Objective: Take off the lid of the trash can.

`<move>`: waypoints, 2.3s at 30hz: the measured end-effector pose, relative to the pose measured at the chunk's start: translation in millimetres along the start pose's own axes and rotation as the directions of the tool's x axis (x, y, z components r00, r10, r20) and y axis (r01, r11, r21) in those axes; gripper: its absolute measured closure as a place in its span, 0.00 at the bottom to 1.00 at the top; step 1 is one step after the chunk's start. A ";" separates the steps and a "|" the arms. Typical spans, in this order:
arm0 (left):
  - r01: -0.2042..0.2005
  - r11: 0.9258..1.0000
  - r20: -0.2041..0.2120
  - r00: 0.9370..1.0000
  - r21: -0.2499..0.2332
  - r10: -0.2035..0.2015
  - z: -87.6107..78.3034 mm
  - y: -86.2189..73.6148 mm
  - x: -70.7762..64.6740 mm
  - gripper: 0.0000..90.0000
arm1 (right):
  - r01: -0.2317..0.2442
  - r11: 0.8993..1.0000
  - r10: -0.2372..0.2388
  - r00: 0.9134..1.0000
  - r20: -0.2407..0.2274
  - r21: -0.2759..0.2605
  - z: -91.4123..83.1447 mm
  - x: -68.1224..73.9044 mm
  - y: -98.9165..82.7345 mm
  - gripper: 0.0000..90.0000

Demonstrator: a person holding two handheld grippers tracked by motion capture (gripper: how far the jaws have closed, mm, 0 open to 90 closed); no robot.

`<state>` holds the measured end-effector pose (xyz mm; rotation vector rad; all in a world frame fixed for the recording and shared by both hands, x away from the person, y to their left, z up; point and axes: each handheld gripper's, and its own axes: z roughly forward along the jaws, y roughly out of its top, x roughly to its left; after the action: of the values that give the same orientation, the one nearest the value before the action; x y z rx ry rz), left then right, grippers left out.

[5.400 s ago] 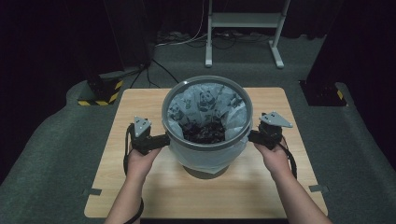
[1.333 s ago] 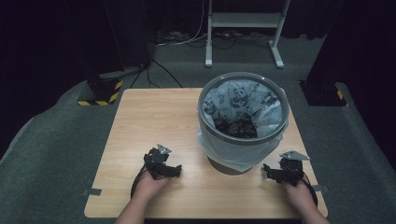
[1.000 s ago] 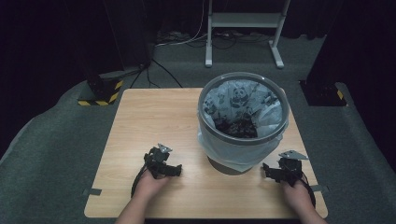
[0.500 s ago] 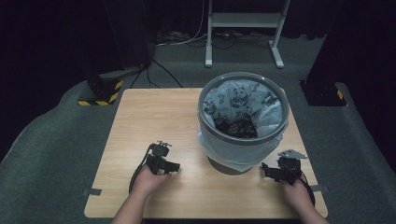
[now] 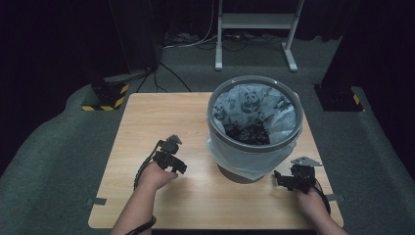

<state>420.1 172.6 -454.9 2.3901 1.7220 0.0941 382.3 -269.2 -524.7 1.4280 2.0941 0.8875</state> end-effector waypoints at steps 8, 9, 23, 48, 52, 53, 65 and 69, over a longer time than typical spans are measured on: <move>0.008 1.000 -0.014 1.000 0.018 -0.007 -9.3 10.4 2.2 0.36 | 0.008 1.000 -0.008 1.000 -0.006 -0.002 -0.7 -0.3 -0.7 0.11; 0.009 1.000 -0.014 1.000 0.024 -0.009 -10.1 11.0 4.0 0.36 | 0.007 1.000 -0.007 1.000 -0.007 -0.001 -0.7 -0.2 -0.8 0.11; 0.038 0.996 -0.041 0.999 0.079 -0.035 -33.4 6.4 13.4 0.43 | 0.017 1.000 -0.017 1.000 -0.014 0.002 0.4 -1.0 0.5 0.11; 0.062 0.997 -0.060 0.996 0.051 -0.059 -125.5 36.6 9.7 0.49 | 0.014 1.000 -0.014 1.000 -0.018 0.002 1.6 -0.3 1.4 0.11; 0.094 0.994 -0.053 0.994 0.048 -0.091 -140.1 42.6 4.9 0.49 | 0.016 1.000 -0.016 1.000 -0.018 0.001 1.7 -0.4 1.4 0.11; 0.101 0.994 -0.048 0.994 0.051 -0.099 -143.8 44.3 3.5 0.49 | 0.014 1.000 -0.014 1.000 -0.018 0.002 1.6 -0.3 1.4 0.11; 0.149 0.987 -0.046 0.988 0.064 -0.147 -183.8 62.8 -4.8 0.49 | 0.021 1.000 -0.021 1.000 -0.019 0.001 1.8 -0.8 1.6 0.11; 0.160 0.986 -0.028 0.987 0.043 -0.159 -195.4 70.0 -11.5 0.49 | 0.018 1.000 -0.018 1.000 -0.020 0.001 1.6 -0.6 1.5 0.11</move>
<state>449.6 163.8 -249.3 2.2805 1.9391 0.0623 384.6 -268.9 -524.7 1.4049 2.1191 0.8972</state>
